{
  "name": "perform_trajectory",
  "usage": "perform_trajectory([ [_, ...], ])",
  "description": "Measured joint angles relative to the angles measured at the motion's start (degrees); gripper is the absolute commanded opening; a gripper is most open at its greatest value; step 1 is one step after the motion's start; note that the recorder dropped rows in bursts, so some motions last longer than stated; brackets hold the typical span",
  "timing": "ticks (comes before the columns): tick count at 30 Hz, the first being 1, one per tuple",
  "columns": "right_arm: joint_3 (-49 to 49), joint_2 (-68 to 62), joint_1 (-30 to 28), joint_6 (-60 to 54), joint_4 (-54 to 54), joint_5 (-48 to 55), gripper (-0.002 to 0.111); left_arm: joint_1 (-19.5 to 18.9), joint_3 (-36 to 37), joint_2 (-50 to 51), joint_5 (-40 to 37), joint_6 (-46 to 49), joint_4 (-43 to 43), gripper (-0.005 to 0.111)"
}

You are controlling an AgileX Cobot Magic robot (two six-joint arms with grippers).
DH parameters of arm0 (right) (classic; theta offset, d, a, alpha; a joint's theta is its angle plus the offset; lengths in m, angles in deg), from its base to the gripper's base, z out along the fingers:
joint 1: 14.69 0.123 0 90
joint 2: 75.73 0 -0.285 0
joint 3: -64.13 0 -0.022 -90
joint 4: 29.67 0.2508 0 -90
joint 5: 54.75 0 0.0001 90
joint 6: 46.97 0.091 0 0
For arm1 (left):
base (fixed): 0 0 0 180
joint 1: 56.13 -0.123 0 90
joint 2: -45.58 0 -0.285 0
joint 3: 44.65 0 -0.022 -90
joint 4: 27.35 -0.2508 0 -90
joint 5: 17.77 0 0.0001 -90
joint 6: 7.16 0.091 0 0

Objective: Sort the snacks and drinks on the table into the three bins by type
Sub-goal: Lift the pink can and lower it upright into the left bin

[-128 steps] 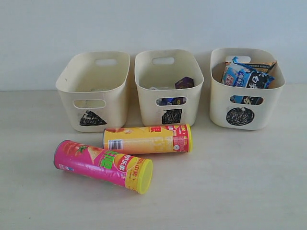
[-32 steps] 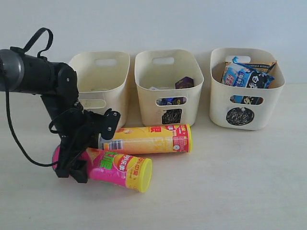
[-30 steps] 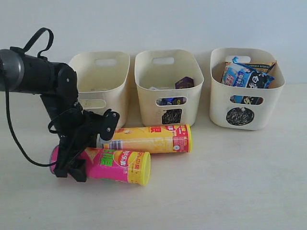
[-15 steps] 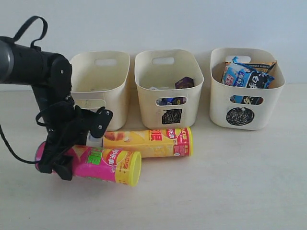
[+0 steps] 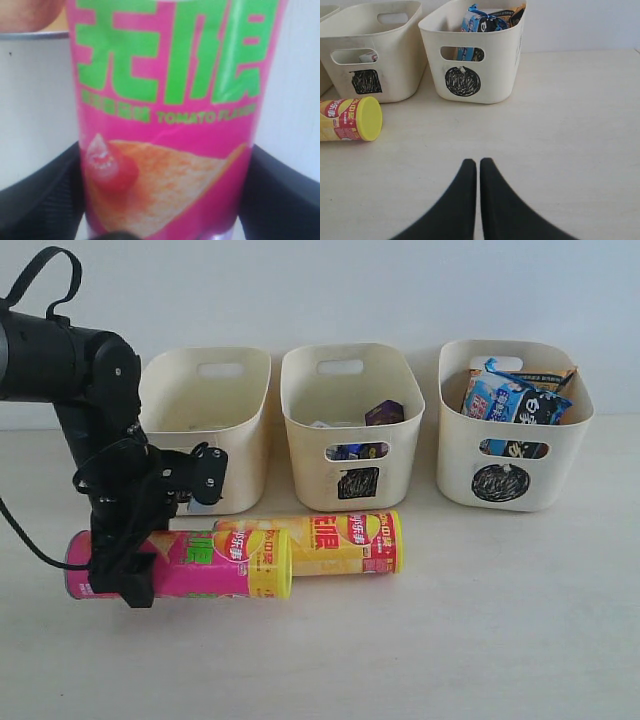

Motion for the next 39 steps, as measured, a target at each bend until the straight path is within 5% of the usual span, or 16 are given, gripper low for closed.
perform_trajectory([
  [15,0.0,0.0,0.0,0.0,0.0,0.0,0.0,0.0,0.0,-0.6,-4.0,-1.7,0.0,0.004],
  [22,0.0,0.0,0.0,0.0,0.0,0.0,0.0,0.0,-0.9,-9.6,-7.2,0.1,2.2,0.004],
  [29,0.0,0.0,0.0,0.0,0.0,0.0,0.0,-0.4,-9.6,-16.5,-2.0,-20.7,-1.4,0.004],
  [39,0.0,0.0,0.0,0.0,0.0,0.0,0.0,-1.8,-19.3,-13.1,12.4,-55.6,-1.8,0.004],
])
